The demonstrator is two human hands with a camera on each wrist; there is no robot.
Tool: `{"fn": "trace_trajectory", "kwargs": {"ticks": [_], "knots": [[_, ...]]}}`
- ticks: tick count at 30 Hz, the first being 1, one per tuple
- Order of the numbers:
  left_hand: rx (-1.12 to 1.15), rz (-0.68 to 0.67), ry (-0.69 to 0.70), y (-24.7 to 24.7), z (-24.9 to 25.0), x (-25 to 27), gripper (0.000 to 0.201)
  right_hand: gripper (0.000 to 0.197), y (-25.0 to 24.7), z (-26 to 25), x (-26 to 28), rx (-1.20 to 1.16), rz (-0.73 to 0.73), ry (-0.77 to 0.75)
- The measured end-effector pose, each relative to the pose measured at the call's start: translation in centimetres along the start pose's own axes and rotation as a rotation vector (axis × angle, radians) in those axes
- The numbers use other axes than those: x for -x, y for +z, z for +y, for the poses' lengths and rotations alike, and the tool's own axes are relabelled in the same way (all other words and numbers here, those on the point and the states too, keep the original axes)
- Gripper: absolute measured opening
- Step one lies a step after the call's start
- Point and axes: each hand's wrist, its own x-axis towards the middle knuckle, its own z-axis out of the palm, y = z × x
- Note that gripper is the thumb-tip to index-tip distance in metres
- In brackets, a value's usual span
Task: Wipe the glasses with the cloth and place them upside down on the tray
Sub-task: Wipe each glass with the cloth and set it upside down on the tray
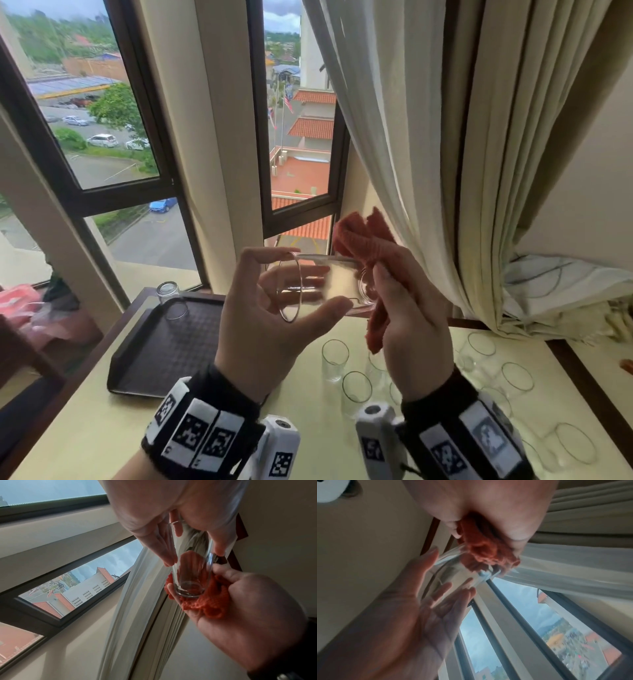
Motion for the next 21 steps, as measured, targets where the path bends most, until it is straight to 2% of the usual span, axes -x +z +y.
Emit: {"fn": "trace_trajectory", "kwargs": {"ticks": [3,5,8,16,18,21], "knots": [[0.000,-0.006,0.014,0.1,-0.5,0.2,0.070,0.020,-0.6,0.3,-1.8,-0.141,0.077,0.296],[-0.004,-0.012,-0.001,0.2,-0.9,0.4,0.070,0.034,-0.9,0.6,-2.4,-0.249,0.070,0.463],[0.014,0.003,-0.034,0.5,-1.8,0.9,0.068,0.038,-1.2,1.0,-2.2,-0.313,0.108,0.597],[0.038,0.060,-0.060,1.5,-3.3,0.9,0.074,0.040,-0.8,2.2,-1.0,-0.464,0.221,0.819],[0.006,0.037,-0.062,1.6,-3.5,0.4,0.073,0.037,-0.8,2.5,-0.5,-0.487,0.285,0.807],[-0.078,0.020,-0.110,1.8,-3.9,0.1,0.070,0.030,-0.7,2.0,0.0,-0.443,0.310,0.683]]}}
